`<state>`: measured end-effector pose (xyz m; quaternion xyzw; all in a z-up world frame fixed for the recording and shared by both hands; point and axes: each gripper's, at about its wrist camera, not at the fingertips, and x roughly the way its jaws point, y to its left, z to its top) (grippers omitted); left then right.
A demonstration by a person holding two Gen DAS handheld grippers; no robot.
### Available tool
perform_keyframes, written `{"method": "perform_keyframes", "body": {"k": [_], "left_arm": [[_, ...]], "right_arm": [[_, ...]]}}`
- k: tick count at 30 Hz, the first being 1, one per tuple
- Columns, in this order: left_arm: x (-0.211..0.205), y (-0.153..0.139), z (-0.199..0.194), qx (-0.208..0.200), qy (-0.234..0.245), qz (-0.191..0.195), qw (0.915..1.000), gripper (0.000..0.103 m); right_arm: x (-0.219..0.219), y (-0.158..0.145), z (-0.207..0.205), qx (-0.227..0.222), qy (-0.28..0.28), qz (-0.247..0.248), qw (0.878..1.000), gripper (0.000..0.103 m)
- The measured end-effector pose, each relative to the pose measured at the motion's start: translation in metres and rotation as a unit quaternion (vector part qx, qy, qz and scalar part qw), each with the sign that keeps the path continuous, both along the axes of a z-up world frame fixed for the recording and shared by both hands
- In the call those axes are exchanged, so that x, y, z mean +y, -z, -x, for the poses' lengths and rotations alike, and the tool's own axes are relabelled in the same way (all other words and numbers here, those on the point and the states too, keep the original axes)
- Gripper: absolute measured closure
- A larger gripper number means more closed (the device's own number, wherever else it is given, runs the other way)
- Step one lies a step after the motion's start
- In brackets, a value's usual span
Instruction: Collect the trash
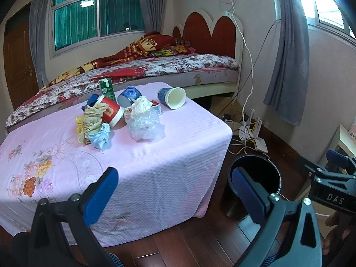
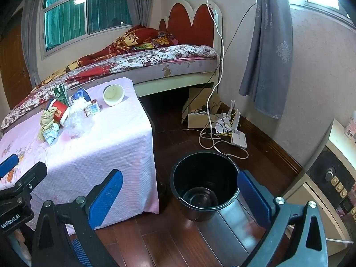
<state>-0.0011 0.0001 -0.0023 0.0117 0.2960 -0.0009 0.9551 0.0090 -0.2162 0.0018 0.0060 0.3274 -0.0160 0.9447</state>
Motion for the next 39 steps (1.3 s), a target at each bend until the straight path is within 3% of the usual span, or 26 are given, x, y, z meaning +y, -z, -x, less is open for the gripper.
{"method": "perform_keyframes", "body": {"k": [39], "left_arm": [[-0.0008,-0.0067,-0.0036,0.0,0.002,0.001,1.0,0.001]], "right_arm": [[-0.0052,-0.0022,-0.0021,-0.002,0.005,-0.005,1.0,0.0]]}}
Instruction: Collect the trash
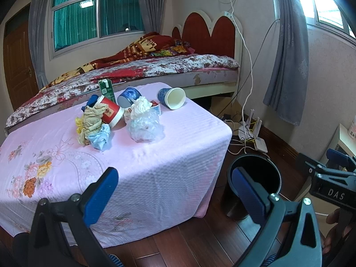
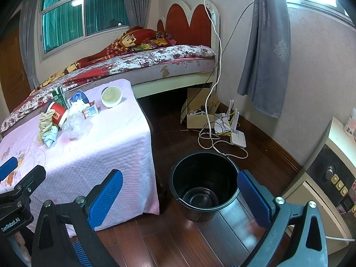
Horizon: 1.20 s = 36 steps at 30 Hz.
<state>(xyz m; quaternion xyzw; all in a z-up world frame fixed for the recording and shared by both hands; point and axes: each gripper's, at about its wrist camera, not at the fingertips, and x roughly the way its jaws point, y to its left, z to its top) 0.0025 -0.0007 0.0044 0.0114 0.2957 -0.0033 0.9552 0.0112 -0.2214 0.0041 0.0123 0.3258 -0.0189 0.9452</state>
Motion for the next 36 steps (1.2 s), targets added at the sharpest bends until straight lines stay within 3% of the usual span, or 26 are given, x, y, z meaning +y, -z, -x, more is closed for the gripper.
{"method": "perform_keyframes", "body": {"k": [36], "left_arm": [[-0.001,0.0077,0.0038,0.001,-0.002,0.001,1.0,0.001]], "right_arm": [[-0.0018,0.0016,-0.0004,0.002,0.001,0.002,1.0,0.0]]}}
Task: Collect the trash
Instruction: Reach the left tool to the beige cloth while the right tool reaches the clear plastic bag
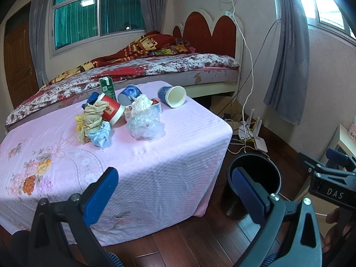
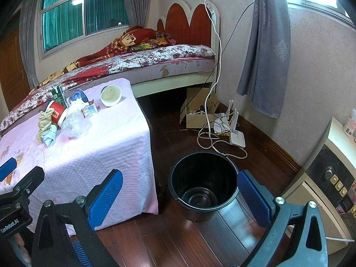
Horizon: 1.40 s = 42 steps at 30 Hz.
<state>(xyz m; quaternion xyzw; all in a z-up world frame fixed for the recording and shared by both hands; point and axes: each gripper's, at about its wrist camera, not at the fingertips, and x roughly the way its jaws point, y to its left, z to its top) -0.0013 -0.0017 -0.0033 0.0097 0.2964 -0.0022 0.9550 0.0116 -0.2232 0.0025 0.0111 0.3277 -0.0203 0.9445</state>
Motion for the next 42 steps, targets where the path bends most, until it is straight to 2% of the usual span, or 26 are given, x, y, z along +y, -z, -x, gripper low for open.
{"method": "perform_keyframes", "body": {"k": [10,14,20,22,30,32,34,38,42], "left_arm": [[0.034,0.003,-0.01,0.005,-0.032,0.001,0.9995,0.001],[0.058,0.004,-0.016,0.007,-0.052,-0.002,0.9986,0.001],[0.101,0.006,-0.026,0.009,-0.084,-0.006,0.9964,0.001],[0.118,0.007,-0.031,0.011,-0.098,-0.006,0.9951,0.001],[0.168,0.016,-0.051,0.013,-0.117,0.02,0.9928,0.001],[0.175,0.021,-0.058,0.02,-0.112,0.025,0.9932,0.002],[0.179,0.025,-0.063,0.026,-0.109,0.024,0.9934,0.009],[0.189,0.032,-0.076,0.033,-0.108,0.033,0.9931,0.012],[0.199,0.032,-0.093,0.032,-0.108,0.04,0.9928,0.017]], "right_arm": [[0.013,0.006,-0.01,0.008,-0.032,-0.011,0.999,0.0],[0.036,0.009,-0.015,0.008,-0.061,0.002,0.998,0.0],[0.067,0.004,-0.028,-0.026,-0.092,0.011,0.995,0.0],[0.076,0.002,-0.036,-0.012,-0.109,-0.006,0.994,0.0],[0.125,-0.001,-0.07,0.002,-0.154,0.006,0.988,0.0],[0.139,0.003,-0.082,0.007,-0.167,0.011,0.986,0.0],[0.152,0.007,-0.095,0.011,-0.179,0.008,0.984,0.0],[0.181,0.015,-0.121,0.018,-0.203,0.007,0.979,0.001],[0.211,0.026,-0.15,0.03,-0.22,0.0,0.975,0.007]]}}
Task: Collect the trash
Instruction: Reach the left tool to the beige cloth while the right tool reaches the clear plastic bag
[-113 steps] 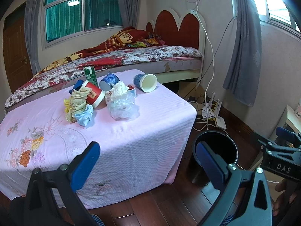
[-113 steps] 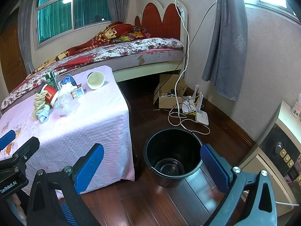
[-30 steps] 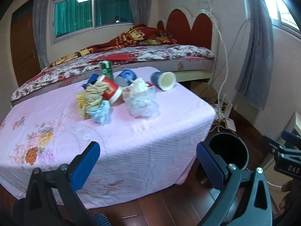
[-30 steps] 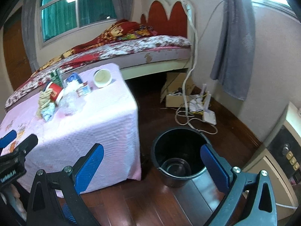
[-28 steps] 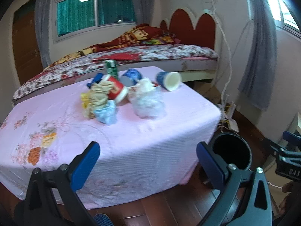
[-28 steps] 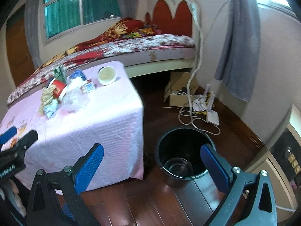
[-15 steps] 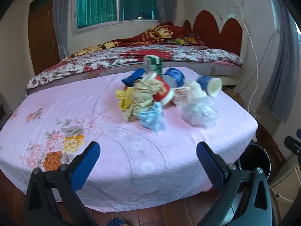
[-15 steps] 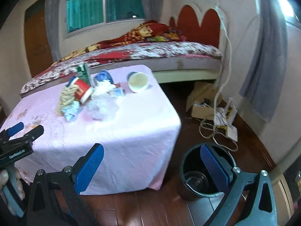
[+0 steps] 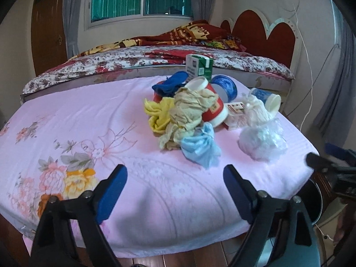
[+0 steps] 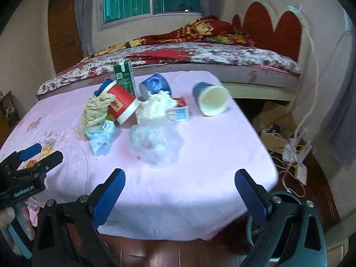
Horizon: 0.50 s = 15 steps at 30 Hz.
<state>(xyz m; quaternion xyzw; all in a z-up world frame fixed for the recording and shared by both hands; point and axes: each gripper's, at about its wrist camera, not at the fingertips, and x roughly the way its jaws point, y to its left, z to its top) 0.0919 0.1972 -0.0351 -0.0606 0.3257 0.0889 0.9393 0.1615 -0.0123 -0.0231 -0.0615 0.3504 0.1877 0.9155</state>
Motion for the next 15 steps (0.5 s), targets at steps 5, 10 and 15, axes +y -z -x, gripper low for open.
{"method": "perform_keyframes", "body": {"k": [5,10,15], "left_arm": [[0.01,-0.001,-0.024,-0.005,0.002,0.002,1.0,0.023],[0.019,0.003,-0.045,-0.003,0.006,0.016,0.9999,0.026],[0.022,0.008,-0.062,-0.001,0.012,0.027,0.9996,0.026]], "right_arm": [[0.027,0.013,-0.032,0.017,-0.017,-0.006,1.0,0.018],[0.045,0.027,-0.05,0.031,-0.026,-0.005,0.999,0.019],[0.049,0.039,-0.065,0.047,-0.032,-0.015,0.998,0.032]]}}
